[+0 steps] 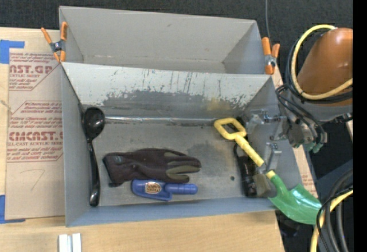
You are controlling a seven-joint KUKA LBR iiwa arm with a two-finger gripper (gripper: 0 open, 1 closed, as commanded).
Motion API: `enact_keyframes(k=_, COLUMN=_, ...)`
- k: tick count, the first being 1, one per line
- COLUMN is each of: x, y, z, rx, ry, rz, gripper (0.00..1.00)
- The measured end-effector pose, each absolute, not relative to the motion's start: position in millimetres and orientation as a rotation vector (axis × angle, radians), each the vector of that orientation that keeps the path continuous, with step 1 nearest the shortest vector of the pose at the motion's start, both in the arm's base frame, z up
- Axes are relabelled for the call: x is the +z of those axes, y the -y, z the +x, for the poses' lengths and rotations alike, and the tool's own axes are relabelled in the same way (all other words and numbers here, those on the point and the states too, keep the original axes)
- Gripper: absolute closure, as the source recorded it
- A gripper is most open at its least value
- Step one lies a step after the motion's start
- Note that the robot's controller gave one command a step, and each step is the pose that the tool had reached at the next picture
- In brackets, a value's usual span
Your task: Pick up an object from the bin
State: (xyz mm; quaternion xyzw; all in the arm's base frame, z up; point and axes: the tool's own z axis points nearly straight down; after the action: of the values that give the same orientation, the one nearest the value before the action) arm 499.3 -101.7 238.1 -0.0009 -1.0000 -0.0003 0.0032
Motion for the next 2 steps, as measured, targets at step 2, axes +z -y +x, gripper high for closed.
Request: enact_keyframes(k=2, x=142, y=42, z=501.9, rx=0.001, ry=3.109, rz=0.471, gripper=0.0)
